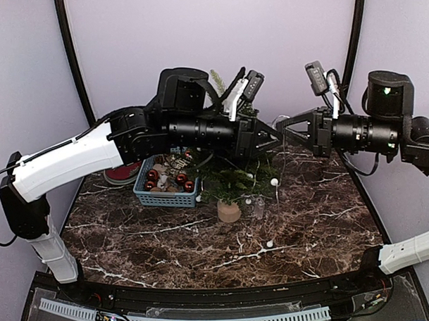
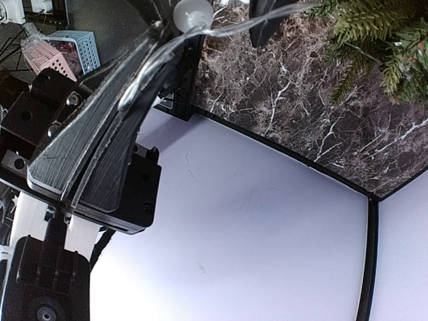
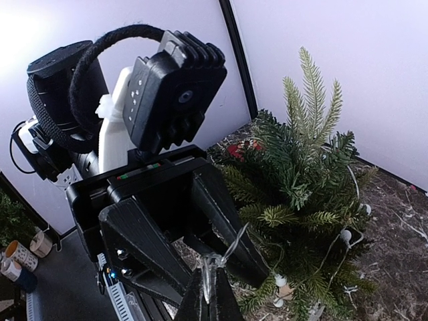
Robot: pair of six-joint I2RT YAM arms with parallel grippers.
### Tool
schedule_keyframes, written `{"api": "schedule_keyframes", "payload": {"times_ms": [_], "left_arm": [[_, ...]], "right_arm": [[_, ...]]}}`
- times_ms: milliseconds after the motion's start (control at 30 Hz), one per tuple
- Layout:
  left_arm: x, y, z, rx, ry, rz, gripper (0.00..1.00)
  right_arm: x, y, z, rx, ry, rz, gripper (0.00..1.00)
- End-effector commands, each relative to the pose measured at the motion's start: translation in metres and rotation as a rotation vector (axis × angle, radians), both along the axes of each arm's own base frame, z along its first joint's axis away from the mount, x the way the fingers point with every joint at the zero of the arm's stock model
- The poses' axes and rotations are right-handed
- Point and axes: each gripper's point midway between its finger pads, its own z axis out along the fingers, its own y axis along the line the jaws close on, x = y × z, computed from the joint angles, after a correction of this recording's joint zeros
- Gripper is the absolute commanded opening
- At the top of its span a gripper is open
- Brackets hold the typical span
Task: Decorate the small christmas tree
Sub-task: Wrap the light string in the gap of the branches.
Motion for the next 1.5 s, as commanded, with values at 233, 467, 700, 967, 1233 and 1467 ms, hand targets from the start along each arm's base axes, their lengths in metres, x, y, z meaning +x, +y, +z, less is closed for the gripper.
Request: {"api": "schedule_keyframes", "payload": {"times_ms": [233,467,700,967,1233,1467], "left_arm": [[-0.006,0.008,0.036,-0.105,-0.031,-0.013,0.12],[-0.003,0.017,0.034,-0.114,-0.025,0.029,0.06],[-0.004,0.02,0.042,-0.133,-0.037,0.025,0.04],[-0.006,0.021,0.047,-0.137,-0.05,0.019,0.04],[-0.006,0.019,0.05,-0.132,-0.052,0.01,0.04],[-0.008,0.019,0.05,-0.13,-0.049,0.002,0.04]], "right_arm": [[0.005,0.0,-0.006,0.015,0.014,-0.028,0.0],[0.009,-0.014,-0.017,0.076,0.037,-0.099,0.38],[0.006,-0.033,-0.048,0.19,0.084,-0.157,0.83],[0.006,-0.047,-0.119,0.288,0.162,-0.212,0.88],[0.016,-0.055,-0.213,0.29,0.265,-0.307,0.86],[0.016,-0.055,-0.263,0.239,0.329,-0.332,0.81]]}}
